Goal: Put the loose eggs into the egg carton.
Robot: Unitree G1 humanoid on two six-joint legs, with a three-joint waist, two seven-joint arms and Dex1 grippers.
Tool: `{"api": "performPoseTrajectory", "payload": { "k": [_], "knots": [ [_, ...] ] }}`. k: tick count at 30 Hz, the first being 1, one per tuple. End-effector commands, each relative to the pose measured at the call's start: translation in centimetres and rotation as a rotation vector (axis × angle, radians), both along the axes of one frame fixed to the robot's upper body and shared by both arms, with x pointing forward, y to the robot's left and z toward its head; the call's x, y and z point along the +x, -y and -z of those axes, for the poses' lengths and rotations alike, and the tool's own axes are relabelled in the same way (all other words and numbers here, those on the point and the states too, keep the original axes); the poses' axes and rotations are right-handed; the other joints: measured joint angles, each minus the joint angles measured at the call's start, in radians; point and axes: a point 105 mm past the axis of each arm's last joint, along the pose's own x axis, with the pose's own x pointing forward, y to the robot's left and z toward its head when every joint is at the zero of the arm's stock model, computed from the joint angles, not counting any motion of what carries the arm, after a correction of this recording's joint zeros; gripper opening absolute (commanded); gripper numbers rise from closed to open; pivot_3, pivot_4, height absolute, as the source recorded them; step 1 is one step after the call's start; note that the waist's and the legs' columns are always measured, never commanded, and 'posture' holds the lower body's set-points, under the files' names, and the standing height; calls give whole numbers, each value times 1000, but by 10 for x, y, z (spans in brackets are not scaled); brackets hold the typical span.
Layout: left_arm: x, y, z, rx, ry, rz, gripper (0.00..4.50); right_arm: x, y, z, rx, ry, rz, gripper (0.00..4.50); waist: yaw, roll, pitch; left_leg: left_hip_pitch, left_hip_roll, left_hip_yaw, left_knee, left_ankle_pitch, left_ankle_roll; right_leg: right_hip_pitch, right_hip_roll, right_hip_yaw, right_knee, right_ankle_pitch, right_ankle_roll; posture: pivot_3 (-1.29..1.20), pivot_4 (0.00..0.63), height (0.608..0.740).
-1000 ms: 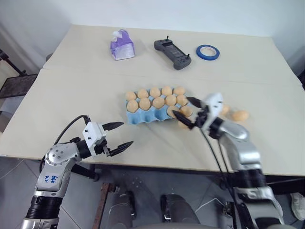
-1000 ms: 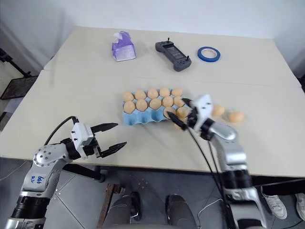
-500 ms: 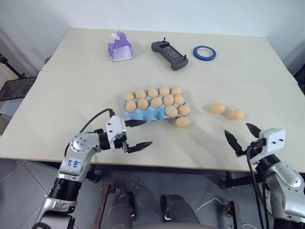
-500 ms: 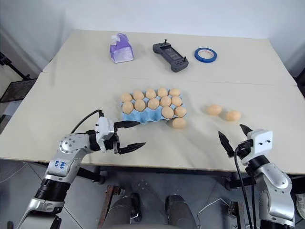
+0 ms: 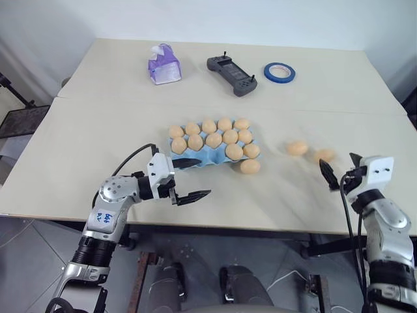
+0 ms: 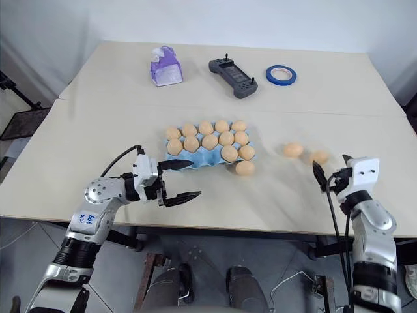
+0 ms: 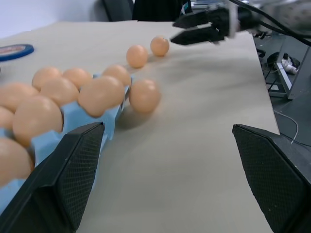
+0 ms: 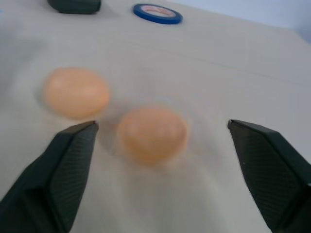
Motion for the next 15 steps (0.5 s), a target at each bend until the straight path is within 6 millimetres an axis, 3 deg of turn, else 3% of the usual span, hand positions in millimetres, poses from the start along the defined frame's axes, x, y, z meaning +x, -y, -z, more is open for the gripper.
{"api": "performPoseTrajectory", "payload": {
  "k": [1, 9, 12, 15],
  "knots": [
    [-5, -4, -13, -18, 57, -23, 4481, 18, 5, -5, -18, -1, 5, 4500, -5, 0, 0, 0, 0, 0, 0, 0, 0, 0, 0, 0, 0, 0, 0, 0, 150, 740],
    [-14, -9, -9, -25, 39, -66, 4481, 48, 1, 11, 43, -84, 34, 4500, -11, 0, 0, 0, 0, 0, 0, 4, 2, 0, 1, 0, 0, 0, 0, 0, 150, 740],
    [-17, -14, -10, -26, 39, -88, 4500, 53, -2, 8, 52, -72, 31, 3825, -12, 0, 0, 0, 0, 0, 2, 4, 2, 0, 0, 1, 0, 0, 0, 0, 150, 740],
    [-16, -21, -13, -34, 40, -128, 4500, 54, -8, 1, 35, -36, -8, 2772, -12, 0, 0, 0, 0, 0, 2, 1, -2, 1, 0, 0, 0, 0, 1, 0, 150, 740]
  ]
}}
